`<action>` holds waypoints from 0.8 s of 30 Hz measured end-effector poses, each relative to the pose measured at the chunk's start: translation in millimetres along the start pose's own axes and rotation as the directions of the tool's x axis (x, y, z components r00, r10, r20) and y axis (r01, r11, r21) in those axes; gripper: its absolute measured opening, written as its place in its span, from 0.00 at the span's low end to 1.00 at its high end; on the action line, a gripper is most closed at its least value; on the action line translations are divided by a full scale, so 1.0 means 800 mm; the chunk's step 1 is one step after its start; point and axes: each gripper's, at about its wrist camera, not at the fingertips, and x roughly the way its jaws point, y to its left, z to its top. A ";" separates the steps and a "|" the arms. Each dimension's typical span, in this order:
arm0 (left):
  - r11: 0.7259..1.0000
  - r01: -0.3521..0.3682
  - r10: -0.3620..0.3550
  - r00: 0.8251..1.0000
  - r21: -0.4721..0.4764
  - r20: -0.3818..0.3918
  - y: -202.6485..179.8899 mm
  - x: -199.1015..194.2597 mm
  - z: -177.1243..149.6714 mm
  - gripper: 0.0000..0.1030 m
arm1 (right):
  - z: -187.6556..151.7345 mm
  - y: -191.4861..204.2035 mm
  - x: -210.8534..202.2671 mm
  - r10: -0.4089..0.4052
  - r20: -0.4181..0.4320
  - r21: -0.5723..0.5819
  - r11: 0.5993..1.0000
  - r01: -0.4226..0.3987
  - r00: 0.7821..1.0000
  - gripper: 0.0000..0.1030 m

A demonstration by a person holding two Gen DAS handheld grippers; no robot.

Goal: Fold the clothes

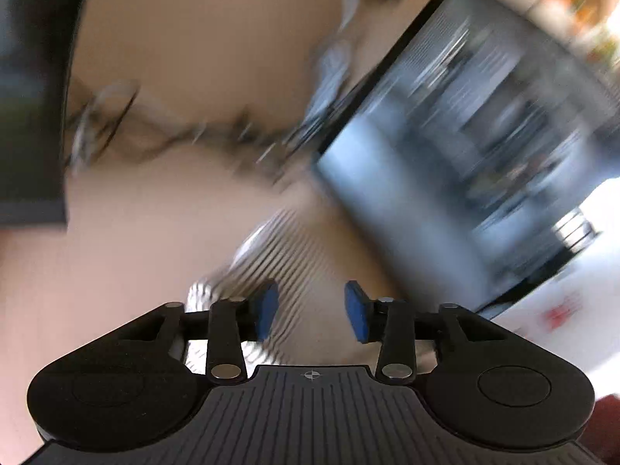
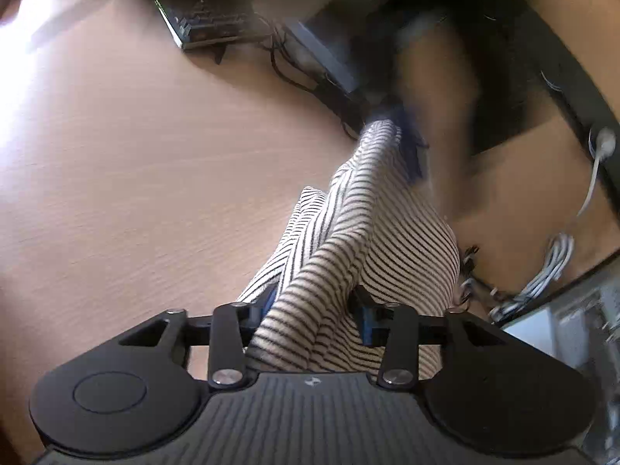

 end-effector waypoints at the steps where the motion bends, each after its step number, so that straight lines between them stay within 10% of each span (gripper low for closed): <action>1: 0.999 -0.026 0.027 1.000 0.022 -0.008 0.002 0.005 -0.005 0.38 | -0.001 -0.016 -0.010 0.055 0.010 0.061 0.997 -0.055 0.998 0.46; 3: 0.998 -0.049 0.049 0.999 0.043 -0.005 0.004 0.005 -0.012 0.39 | -0.005 -0.054 -0.035 0.110 0.060 0.212 0.970 -0.120 0.992 0.74; 5: 0.997 -0.057 0.057 0.998 0.048 -0.003 0.004 0.005 -0.015 0.40 | -0.011 -0.091 -0.054 0.108 0.114 0.355 0.924 -0.143 0.987 0.82; 13: 0.998 -0.050 0.050 0.999 0.037 -0.008 0.004 0.007 -0.021 0.43 | -0.026 -0.108 0.027 0.065 -0.058 0.463 0.886 -0.031 0.996 0.84; 21: 0.999 -0.030 0.031 1.000 0.023 -0.006 0.013 0.010 -0.028 0.45 | -0.017 -0.157 -0.006 0.028 -0.007 0.512 0.859 -0.020 1.000 0.98; 24: 1.000 -0.021 0.021 1.000 0.009 -0.003 0.015 0.010 -0.028 0.45 | -0.002 -0.199 -0.020 0.006 0.073 0.611 0.790 -0.050 0.997 1.00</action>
